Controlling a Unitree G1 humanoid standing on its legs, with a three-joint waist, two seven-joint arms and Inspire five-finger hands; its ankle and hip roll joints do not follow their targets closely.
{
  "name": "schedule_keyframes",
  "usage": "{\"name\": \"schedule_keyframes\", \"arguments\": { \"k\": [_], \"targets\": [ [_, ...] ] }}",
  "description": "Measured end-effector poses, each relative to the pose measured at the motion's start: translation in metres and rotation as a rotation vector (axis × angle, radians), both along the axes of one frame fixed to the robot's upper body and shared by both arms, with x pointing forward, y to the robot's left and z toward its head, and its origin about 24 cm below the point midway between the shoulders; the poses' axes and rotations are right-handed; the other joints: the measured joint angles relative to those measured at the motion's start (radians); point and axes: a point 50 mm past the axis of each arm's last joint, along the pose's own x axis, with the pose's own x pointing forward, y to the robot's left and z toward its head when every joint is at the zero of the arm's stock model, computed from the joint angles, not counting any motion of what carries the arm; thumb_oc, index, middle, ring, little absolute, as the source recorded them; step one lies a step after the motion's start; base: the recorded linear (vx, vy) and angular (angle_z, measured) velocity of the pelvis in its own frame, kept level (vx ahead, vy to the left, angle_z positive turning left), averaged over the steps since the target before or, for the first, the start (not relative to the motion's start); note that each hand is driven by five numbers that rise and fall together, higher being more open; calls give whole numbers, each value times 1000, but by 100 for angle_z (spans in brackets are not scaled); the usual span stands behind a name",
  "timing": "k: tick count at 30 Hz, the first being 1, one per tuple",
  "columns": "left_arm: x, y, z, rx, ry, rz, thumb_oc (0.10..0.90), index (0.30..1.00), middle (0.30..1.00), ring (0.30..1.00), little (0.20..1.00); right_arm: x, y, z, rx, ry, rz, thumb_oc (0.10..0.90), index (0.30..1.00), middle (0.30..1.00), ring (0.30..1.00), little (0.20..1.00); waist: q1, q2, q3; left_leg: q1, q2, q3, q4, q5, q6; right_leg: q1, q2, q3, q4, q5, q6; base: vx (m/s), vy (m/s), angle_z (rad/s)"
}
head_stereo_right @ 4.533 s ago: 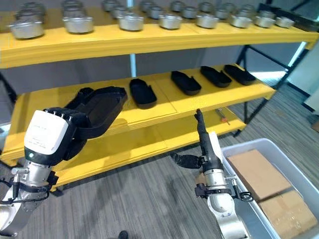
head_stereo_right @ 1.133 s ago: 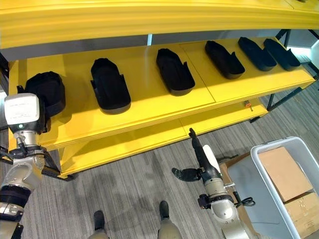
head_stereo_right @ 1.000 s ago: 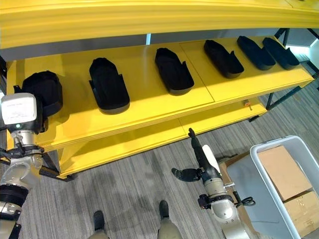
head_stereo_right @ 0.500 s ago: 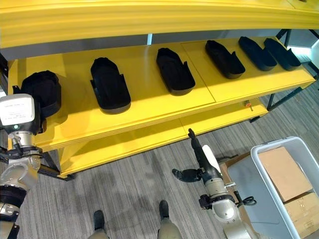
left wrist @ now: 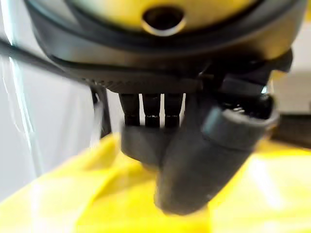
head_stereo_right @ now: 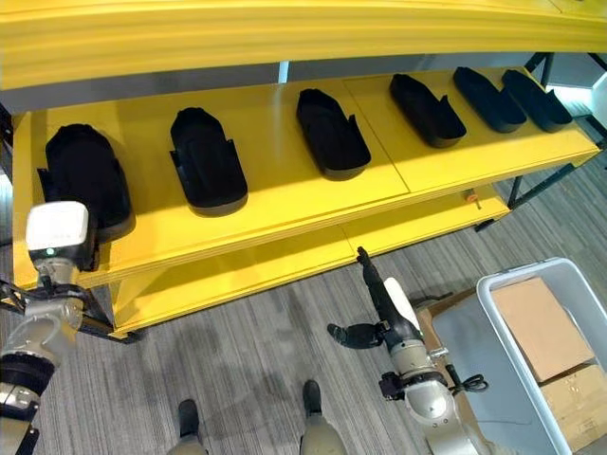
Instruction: Move parts from the plastic box to the shelf.
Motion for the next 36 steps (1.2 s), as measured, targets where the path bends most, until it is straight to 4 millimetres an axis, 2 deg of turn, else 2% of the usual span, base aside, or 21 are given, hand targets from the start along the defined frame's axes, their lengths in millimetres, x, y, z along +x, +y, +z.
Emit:
{"name": "schedule_keyframes", "arguments": {
  "k": [17,24,30,36],
  "targets": [
    [-21,12,7,30,134,-49,900,1000,1000,1000,1000,-1,-2,-3,-5,37,12,900,1000,1000,1000,1000,10,7,6,3,-1,-13,0,0,0,11,-2,-10,0,-2,0,2,-2,1],
    [-26,10,13,42,116,-80,900,1000,1000,1000,1000,0,-8,0,-7,29,-12,900,1000,1000,1000,1000,28,7,6,10,-1,-19,0,0,0,25,-3,-22,0,-6,0,5,0,3],
    [-26,10,18,50,103,-82,900,1000,1000,1000,1000,0,-5,-1,10,28,-15,900,1000,1000,1000,1000,35,9,6,11,-3,-33,0,0,1,35,-4,-28,0,-8,1,13,3,6],
    [-30,10,35,95,59,-107,900,1000,1000,1000,1000,0,-5,-1,15,27,-16,900,1000,1000,1000,1000,37,9,5,21,-3,-33,0,0,1,44,-5,-28,0,-8,1,0,0,0]
  ]
}}
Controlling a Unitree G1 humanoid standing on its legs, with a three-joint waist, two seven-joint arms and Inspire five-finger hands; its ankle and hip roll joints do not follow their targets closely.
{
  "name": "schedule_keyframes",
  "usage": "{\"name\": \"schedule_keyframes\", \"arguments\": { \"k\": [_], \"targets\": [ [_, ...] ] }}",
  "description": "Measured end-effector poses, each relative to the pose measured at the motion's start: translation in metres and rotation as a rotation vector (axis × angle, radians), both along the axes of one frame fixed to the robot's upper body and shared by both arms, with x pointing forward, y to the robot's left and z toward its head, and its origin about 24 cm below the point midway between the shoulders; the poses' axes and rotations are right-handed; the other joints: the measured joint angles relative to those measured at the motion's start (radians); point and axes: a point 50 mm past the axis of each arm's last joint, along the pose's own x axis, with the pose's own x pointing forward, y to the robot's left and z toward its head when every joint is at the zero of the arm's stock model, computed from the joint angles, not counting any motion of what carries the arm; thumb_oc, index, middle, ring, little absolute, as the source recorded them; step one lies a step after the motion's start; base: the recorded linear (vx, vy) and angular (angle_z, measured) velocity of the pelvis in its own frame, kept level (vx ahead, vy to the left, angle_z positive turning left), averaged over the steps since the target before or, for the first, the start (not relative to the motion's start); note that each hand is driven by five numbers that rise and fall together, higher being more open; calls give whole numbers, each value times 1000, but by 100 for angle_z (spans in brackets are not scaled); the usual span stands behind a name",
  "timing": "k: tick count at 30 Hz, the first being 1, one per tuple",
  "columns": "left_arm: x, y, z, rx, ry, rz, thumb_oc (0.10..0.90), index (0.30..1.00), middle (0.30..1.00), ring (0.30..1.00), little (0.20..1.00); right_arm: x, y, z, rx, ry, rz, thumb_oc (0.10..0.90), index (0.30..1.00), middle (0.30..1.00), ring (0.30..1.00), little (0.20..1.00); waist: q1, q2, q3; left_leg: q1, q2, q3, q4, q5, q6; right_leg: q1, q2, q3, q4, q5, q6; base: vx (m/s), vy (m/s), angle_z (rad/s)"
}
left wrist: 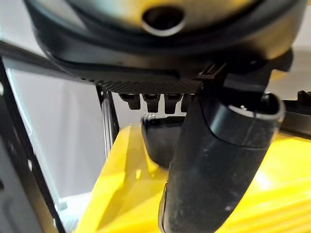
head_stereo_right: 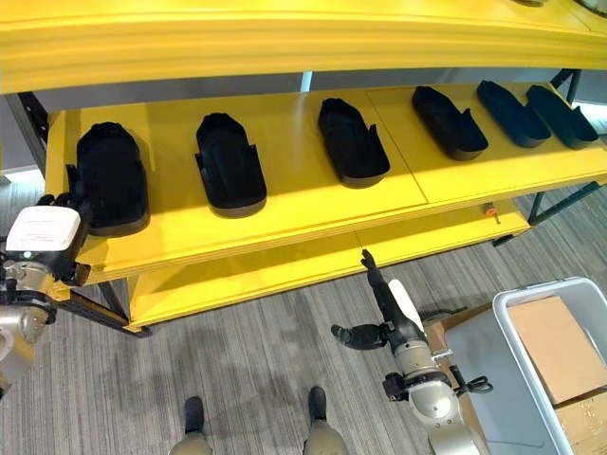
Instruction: Move parts from the plastic box to the shelf.
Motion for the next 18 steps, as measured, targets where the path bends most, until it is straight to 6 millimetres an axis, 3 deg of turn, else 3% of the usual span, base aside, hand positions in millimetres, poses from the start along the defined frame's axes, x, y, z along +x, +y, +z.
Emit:
{"name": "schedule_keyframes", "arguments": {
  "k": [10,14,18],
  "targets": [
    [-14,-15,50,12,-284,-93,900,1000,1000,1000,1000,1,-7,3,-3,-16,-31,900,1000,1000,1000,1000,9,21,-12,10,-1,-1,0,0,0,10,-1,0,0,0,0,0,0,0],
    [-28,-26,40,-134,-370,-127,900,1000,1000,1000,1000,1,-8,4,-4,-17,-35,900,1000,1000,1000,1000,16,40,-23,14,-1,-1,0,0,0,14,-1,0,0,0,0,0,0,0],
    [-41,-37,15,-239,-354,-154,900,1000,1000,1000,1000,3,-7,6,-6,-28,-30,900,1000,1000,1000,1000,23,47,-29,21,-1,-2,0,-3,5,23,-1,0,0,0,0,0,0,0]
  ]
}}
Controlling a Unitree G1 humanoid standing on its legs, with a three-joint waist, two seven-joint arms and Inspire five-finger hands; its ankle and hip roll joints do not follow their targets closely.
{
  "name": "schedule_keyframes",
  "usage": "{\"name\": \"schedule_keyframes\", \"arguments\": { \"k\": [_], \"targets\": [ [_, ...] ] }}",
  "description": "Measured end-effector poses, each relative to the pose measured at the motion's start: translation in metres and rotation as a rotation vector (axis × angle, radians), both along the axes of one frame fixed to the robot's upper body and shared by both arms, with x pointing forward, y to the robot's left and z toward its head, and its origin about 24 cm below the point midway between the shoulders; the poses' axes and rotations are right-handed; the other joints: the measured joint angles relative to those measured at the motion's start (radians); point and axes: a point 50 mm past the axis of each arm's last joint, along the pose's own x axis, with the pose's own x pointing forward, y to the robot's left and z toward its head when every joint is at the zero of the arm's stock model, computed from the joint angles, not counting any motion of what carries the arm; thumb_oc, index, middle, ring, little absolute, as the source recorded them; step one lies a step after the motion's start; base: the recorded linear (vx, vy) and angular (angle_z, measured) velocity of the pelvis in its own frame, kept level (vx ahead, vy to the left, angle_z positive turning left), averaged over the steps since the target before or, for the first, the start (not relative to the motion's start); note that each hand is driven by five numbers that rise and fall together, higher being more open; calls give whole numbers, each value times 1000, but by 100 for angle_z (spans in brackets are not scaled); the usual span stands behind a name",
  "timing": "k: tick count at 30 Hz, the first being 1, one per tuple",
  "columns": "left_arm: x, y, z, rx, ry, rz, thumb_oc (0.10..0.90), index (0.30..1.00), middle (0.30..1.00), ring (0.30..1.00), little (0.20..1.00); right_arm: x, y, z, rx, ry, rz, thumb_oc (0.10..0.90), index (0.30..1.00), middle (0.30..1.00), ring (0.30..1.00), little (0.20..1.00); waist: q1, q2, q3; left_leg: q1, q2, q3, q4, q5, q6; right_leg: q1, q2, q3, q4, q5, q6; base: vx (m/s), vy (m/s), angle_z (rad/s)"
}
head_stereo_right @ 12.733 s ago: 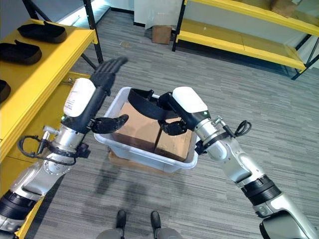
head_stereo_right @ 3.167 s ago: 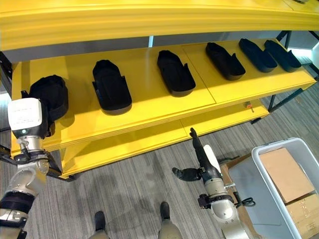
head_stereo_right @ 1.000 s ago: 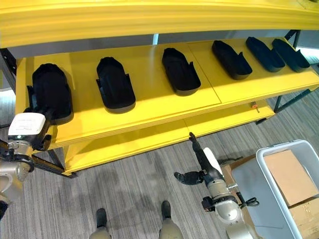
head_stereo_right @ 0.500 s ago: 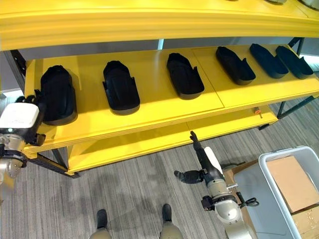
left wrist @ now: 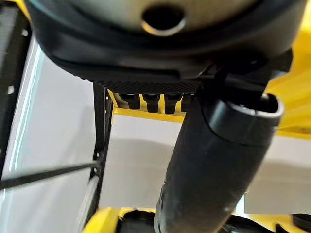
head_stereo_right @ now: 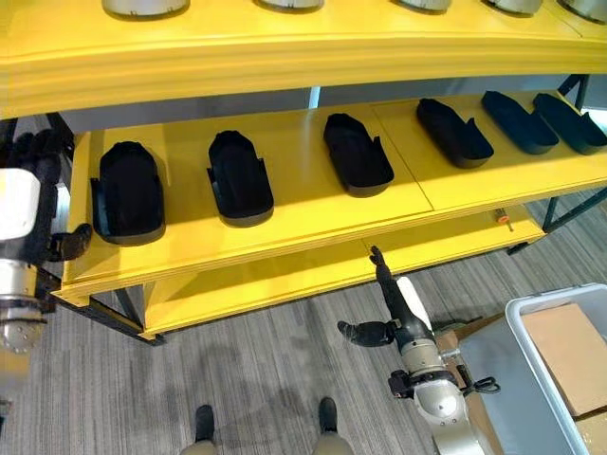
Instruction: Move parts from the plastic box to the shelf.
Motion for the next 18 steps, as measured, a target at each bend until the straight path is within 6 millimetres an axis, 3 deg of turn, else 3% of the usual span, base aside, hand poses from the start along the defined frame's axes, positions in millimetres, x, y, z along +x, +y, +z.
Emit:
{"name": "schedule_keyframes", "arguments": {
  "k": [6,10,18],
  "targets": [
    [-23,-16,-41,-184,64,-46,900,1000,1000,1000,1000,8,5,8,-87,-24,64,900,1000,1000,1000,1000,9,-1,-3,0,0,-5,0,0,8,7,0,-2,0,-1,-2,-10,-8,3],
    [-30,-20,-50,-229,96,-80,900,1000,1000,1000,1000,18,13,17,-263,-77,128,900,1000,1000,1000,1000,40,-1,-7,-15,0,-26,0,6,9,7,0,-22,0,-1,-3,-31,-17,12],
    [-34,-29,-63,-279,146,-124,900,1000,1000,1000,1000,38,33,36,-450,-215,185,900,1000,1000,1000,1000,88,-2,-8,-40,-6,-60,1,17,8,11,-4,-56,0,-2,-1,-18,-12,14]
  ]
}}
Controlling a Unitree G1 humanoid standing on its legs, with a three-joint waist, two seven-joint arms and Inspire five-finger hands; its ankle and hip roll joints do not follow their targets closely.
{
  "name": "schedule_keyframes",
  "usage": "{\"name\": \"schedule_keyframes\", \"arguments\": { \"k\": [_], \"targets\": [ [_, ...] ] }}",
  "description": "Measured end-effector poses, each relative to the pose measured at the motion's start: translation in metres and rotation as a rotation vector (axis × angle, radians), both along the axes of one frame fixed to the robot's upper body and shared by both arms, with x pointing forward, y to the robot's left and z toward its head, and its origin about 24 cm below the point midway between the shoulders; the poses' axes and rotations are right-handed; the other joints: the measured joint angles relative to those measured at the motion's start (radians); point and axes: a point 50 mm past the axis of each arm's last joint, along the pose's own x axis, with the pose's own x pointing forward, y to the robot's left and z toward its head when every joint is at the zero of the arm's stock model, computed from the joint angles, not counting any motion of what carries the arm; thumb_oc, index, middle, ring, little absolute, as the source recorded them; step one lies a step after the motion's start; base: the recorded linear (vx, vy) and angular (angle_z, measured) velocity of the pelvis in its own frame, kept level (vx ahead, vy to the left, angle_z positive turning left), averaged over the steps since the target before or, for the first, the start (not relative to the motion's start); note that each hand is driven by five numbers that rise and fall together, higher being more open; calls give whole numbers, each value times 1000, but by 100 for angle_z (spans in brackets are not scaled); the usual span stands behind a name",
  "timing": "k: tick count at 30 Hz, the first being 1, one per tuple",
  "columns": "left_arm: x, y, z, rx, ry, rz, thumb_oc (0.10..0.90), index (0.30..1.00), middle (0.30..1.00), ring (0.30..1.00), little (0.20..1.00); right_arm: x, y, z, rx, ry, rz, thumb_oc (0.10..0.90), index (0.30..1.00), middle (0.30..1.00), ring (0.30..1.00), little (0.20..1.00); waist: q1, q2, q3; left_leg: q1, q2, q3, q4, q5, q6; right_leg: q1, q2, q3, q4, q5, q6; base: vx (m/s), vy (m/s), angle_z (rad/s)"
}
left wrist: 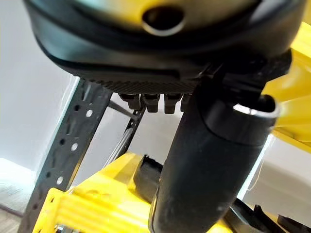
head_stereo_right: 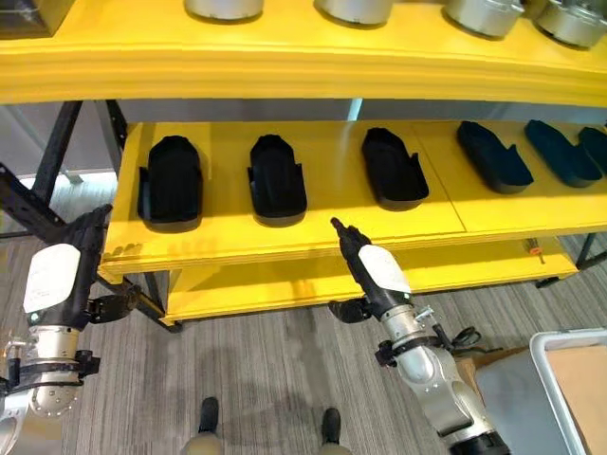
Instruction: Move parts from the plastic box to the shelf.
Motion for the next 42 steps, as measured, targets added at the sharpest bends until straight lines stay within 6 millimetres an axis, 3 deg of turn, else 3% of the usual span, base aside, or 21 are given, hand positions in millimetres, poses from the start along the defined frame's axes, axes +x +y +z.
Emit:
{"name": "schedule_keyframes", "arguments": {
  "k": [4,10,19,32,42],
  "targets": [
    [-1,-8,-9,-51,31,-32,900,1000,1000,1000,1000,2,7,0,-56,-13,30,900,1000,1000,1000,1000,16,0,0,-14,-5,-20,1,5,1,1,-3,-18,0,-1,1,-1,-13,12],
    [-1,-11,-12,-56,47,-45,900,1000,1000,1000,1000,10,16,-15,-181,22,61,900,1000,1000,1000,1000,47,-5,-1,-18,-9,-28,1,7,4,3,-7,-27,0,-2,2,-15,-5,6],
    [-1,-11,-12,-57,46,-44,900,1000,1000,1000,1000,18,20,-21,-261,33,71,900,1000,1000,1000,1000,56,-7,0,-34,-11,-50,2,10,5,5,-7,-52,0,-7,3,2,0,6],
    [-1,-10,-12,-94,47,-44,900,1000,1000,1000,1000,39,20,-13,-301,14,47,900,1000,1000,1000,1000,77,6,21,-51,-17,-68,3,10,5,0,-10,-68,0,-14,5,-1,2,3],
    [0,-11,-13,-96,51,-46,900,1000,1000,1000,1000,48,17,-7,-333,-10,15,900,1000,1000,1000,1000,86,10,69,-62,-26,-75,6,10,4,-1,-18,-80,0,-20,8,-1,0,3]
  ]
}}
